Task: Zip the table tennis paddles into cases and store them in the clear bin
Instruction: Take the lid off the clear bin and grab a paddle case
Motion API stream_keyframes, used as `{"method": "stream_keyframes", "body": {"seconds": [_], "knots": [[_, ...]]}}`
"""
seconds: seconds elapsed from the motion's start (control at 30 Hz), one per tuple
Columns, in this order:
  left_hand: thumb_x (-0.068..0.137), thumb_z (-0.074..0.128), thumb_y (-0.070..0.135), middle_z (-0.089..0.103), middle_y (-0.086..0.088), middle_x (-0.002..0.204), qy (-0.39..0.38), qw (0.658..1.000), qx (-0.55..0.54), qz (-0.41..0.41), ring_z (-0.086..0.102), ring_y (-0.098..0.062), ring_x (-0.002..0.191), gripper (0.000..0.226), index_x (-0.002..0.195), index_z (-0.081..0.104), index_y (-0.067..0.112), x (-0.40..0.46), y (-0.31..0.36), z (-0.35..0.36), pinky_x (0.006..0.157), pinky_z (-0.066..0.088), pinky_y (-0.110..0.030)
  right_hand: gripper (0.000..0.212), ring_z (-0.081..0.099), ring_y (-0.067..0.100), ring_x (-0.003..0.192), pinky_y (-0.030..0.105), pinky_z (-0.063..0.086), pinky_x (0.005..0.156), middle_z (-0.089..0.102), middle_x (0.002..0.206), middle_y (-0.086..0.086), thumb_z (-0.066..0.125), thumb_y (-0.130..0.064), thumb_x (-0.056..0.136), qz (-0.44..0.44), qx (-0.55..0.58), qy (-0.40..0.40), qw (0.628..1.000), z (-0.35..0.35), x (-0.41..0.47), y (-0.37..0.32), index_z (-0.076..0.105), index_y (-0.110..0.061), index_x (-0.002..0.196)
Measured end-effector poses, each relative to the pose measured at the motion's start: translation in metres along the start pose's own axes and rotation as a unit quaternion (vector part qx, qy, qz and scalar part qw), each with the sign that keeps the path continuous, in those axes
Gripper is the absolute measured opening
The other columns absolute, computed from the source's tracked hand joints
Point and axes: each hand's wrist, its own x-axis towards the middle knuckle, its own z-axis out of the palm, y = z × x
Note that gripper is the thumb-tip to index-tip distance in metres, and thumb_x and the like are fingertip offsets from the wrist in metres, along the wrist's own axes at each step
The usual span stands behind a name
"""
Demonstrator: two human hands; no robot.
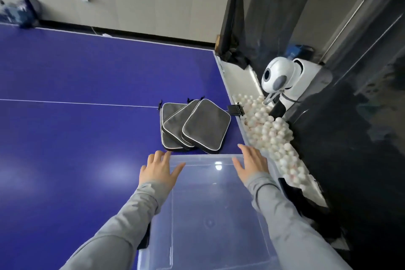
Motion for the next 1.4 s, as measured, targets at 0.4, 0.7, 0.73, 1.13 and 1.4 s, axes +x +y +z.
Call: {"method": "stream_keyframes", "body": {"seconds": [0.4,0.7,0.73,1.13,1.4], "knots": [[0.061,-0.012,0.088,0.051,-0.002,0.120,0.068,0.995,0.048,-0.048,0.046,-0.027,0.114,0.112,0.122,0.053,0.019,-0.002,0.010,0.011,0.074,0.048,-0.038,0.057,0.040,0.033,0.126,0.043,0.035,0.104,0.048,0.132,0.017,0.054,-0.038,0.089,0.043,0.142,-0.095,0.984,0.044,0.142,0.004,0.040,-0.007,0.134],[0.077,0.004,0.080,0.059,-0.008,0.106,0.068,0.997,0.040,-0.026,0.058,-0.032,0.097,0.097,0.112,0.062,0.011,0.002,0.012,0.009,0.061,0.052,-0.037,0.076,0.040,0.030,0.130,0.038,0.033,0.108,0.042,0.140,0.015,0.052,-0.057,0.084,0.208,0.126,-0.227,0.943,0.101,0.206,0.006,0.037,-0.001,0.134],[0.079,0.006,0.078,0.060,-0.008,0.103,0.074,0.996,0.044,-0.021,0.059,-0.033,0.094,0.094,0.110,0.063,0.009,0.002,0.011,0.010,0.059,0.052,-0.037,0.079,0.042,0.031,0.129,0.039,0.035,0.108,0.042,0.140,0.015,0.054,-0.058,0.082,0.226,0.144,-0.238,0.934,0.107,0.208,0.006,0.036,-0.002,0.135],[0.084,0.012,0.074,0.062,-0.012,0.100,0.077,0.995,0.057,-0.011,0.061,-0.036,0.089,0.089,0.106,0.065,0.006,0.003,0.010,0.012,0.056,0.055,-0.039,0.089,0.046,0.037,0.122,0.053,0.041,0.100,0.040,0.138,0.015,0.085,-0.029,0.061,0.330,0.359,-0.157,0.859,0.130,0.226,0.011,0.029,-0.008,0.127],[0.084,0.009,0.074,0.063,-0.010,0.096,0.088,0.995,0.048,0.007,0.062,-0.034,0.086,0.090,0.102,0.066,0.007,0.001,0.012,0.010,0.054,0.054,-0.037,0.079,0.054,0.017,0.091,0.022,0.041,0.080,0.054,0.126,0.016,0.073,0.003,0.069,0.211,0.531,0.004,0.821,0.091,0.217,-0.005,0.030,-0.010,0.135]]}}
